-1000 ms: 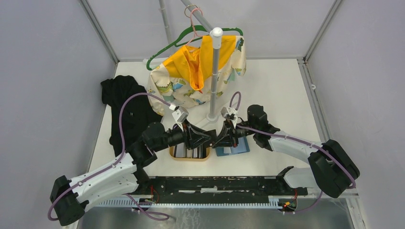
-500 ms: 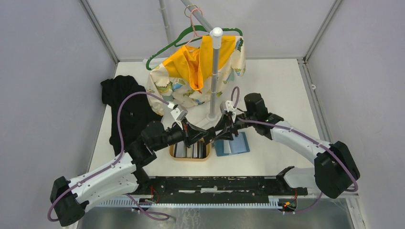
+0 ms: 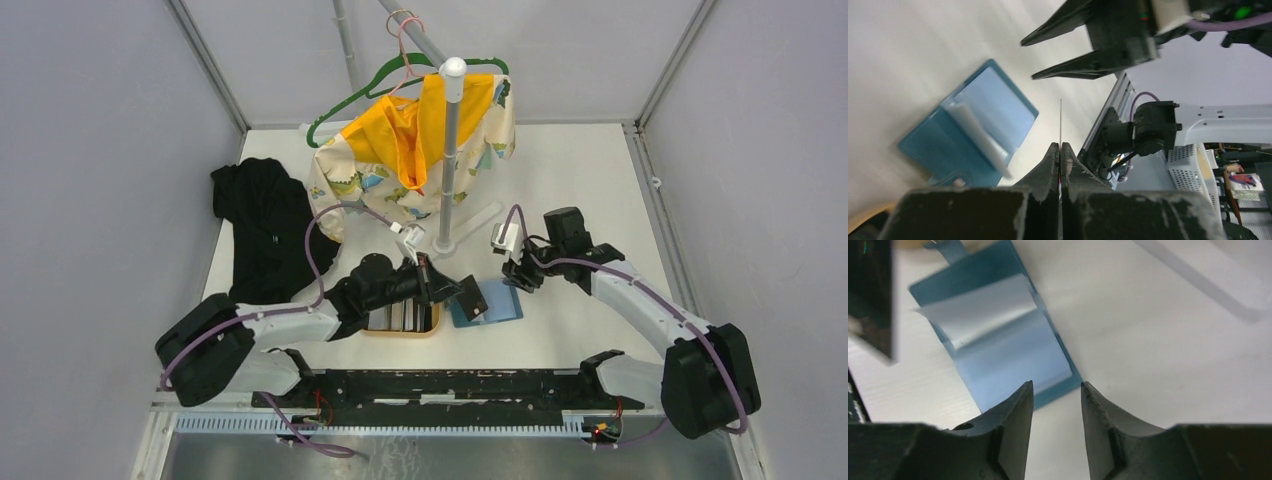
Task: Put the credit cards into the card holder
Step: Insert the credit card into the card holder.
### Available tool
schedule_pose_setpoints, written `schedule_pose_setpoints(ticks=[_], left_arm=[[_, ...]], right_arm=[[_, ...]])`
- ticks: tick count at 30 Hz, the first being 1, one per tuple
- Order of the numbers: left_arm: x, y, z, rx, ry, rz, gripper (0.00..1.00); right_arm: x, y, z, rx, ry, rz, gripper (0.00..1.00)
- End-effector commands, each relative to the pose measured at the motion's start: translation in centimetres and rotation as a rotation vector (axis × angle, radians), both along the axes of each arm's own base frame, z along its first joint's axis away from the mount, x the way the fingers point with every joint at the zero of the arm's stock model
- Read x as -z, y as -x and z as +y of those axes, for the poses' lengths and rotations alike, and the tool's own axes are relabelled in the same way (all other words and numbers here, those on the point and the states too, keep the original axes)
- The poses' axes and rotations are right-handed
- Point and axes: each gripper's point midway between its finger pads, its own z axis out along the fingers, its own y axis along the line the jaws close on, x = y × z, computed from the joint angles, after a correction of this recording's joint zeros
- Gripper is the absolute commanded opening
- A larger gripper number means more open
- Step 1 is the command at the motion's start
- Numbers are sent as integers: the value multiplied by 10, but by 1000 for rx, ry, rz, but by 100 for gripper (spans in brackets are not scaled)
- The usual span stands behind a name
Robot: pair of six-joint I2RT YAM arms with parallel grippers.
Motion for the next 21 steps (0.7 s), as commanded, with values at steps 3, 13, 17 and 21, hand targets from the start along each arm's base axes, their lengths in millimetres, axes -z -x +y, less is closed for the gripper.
schedule_pose_setpoints(ticks=[3,13,17,21], left_arm=[[-31,-14,-46,13,88,-21,2],[20,-32,-54,-38,-103,38,2],[35,-36,-48,-60,-185,48,2],[51,-37,-40,-74,-242,63,2]], right_arm=[[22,-3,-30,96,35,153,35],[38,7,-25,93,13,271,25],[43,9,-25,96,16,291,24],[45,11,-24,93,20,299,24]])
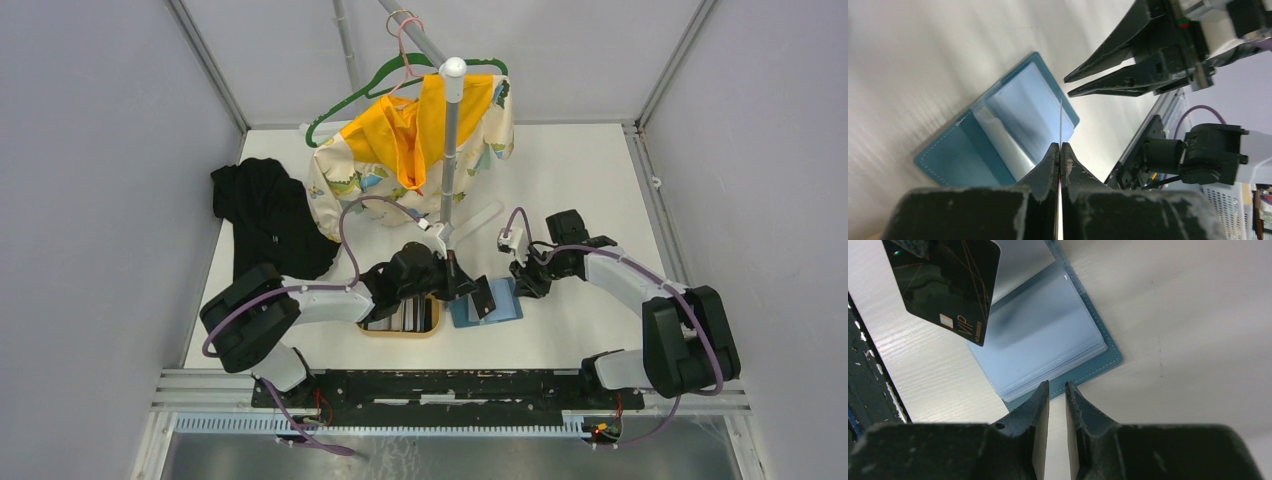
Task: Put the credit cards into the card holder
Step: Insert the credit card into the card holder.
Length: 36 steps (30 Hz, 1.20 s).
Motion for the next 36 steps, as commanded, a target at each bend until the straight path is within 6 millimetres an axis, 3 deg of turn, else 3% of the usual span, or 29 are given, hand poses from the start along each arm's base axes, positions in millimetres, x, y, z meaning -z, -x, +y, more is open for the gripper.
schedule_pose_setpoints(ticks=[1,6,19,28,36], left_arm=[[10,-9,5,-18,-74,-34,2],[20,-11,12,-27,-102,-16,2],[20,-11,30,-37,-83,14,2],[25,-6,23,2,-17,59,2],[12,-4,20,15,65,63,2]], right_arm=[[-10,-8,8,-8,-26,-19,23],[-8,-6,9,-12,-22,-12,23],[5,5,20,-59,0,34,23],[9,7,21,-56,6,48,23],[17,5,16,-42,45,54,23]])
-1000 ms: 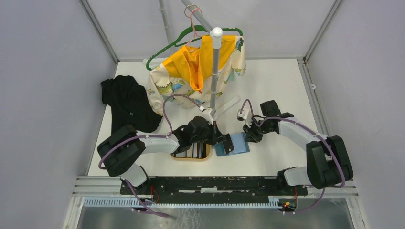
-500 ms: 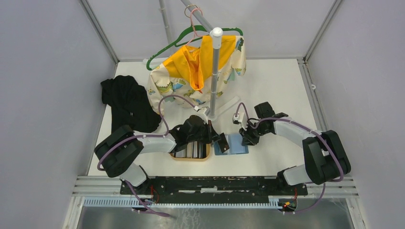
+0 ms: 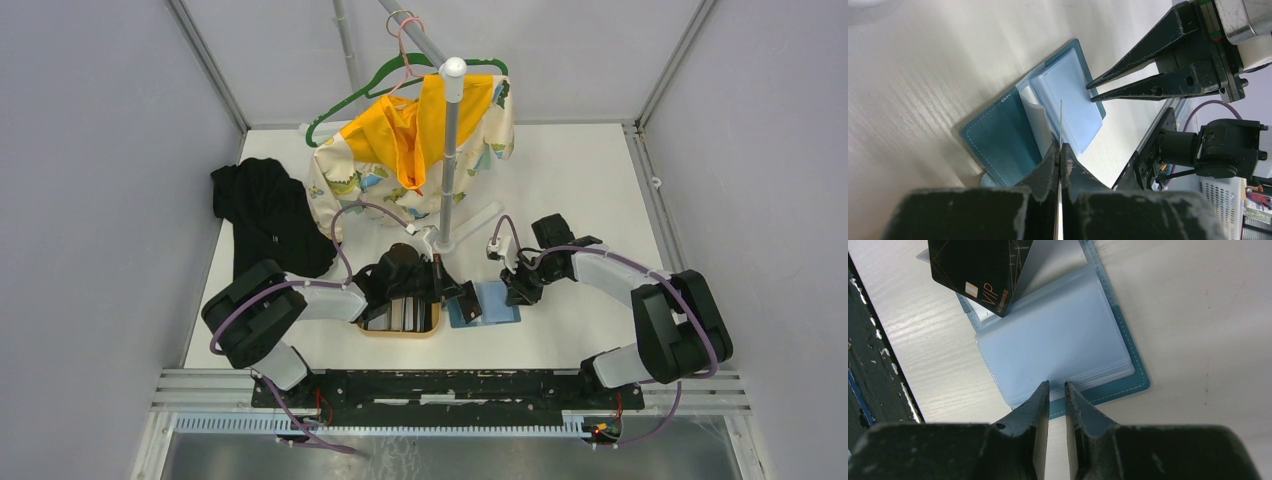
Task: Put the credit cards into the card holder
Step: Insert the credit card into the card holder.
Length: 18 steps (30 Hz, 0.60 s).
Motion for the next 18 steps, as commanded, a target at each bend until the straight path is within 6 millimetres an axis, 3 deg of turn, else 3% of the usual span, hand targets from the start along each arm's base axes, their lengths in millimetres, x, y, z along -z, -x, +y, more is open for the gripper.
schedule_pose_setpoints(ticks=[1,12,18], left_arm=[[-22,-2,-9,13,101,-20,2],[-27,-2,-11,-7,163,8,2],[-17,-5,-9,-34,151,30,2]], right_arm=[[1,-13,-2,17,36,-37,23],[3,-16,-7,28,63,-44,23],[3,-16,-6,25,62,-42,23]])
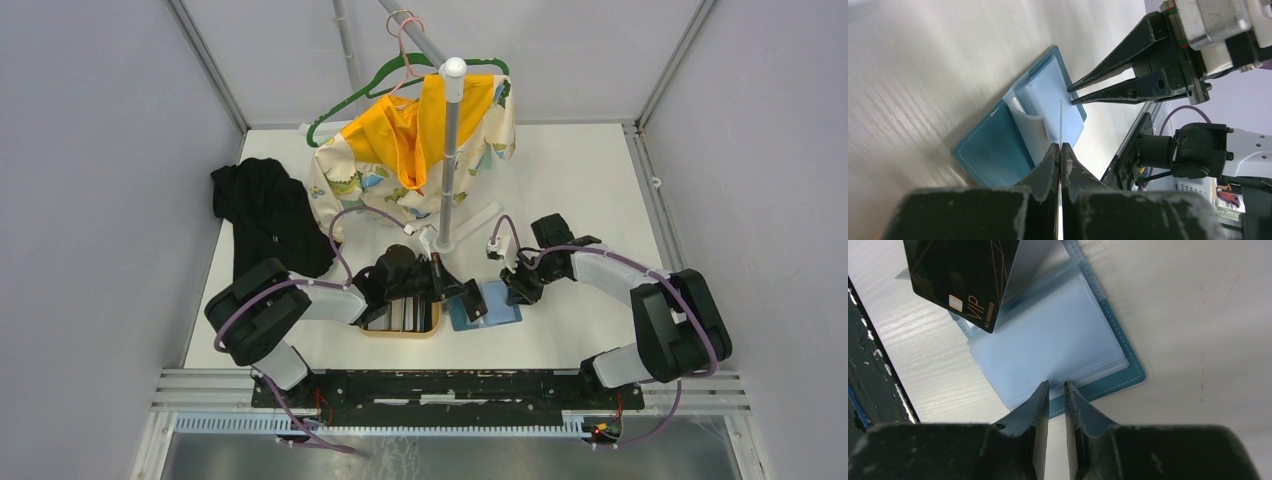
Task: Put the credit cards into the card holder
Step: Insert the credit card into the card holder.
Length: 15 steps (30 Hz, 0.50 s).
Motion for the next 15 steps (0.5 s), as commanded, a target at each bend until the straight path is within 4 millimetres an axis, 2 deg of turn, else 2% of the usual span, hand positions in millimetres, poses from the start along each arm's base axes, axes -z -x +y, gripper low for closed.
schedule_pose_setpoints(ticks=[1,8,15], left_arm=[[-3,-6,-4,-29,48,16,2],[14,-8,2,-57,-17,32,2],[18,-12,13,-88,-96,14,2]], right_arm=[[1,-13,-2,8,36,-39,23],[0,-12,-2,8,34,-37,23],[1,-12,-3,9,35,-31,23]])
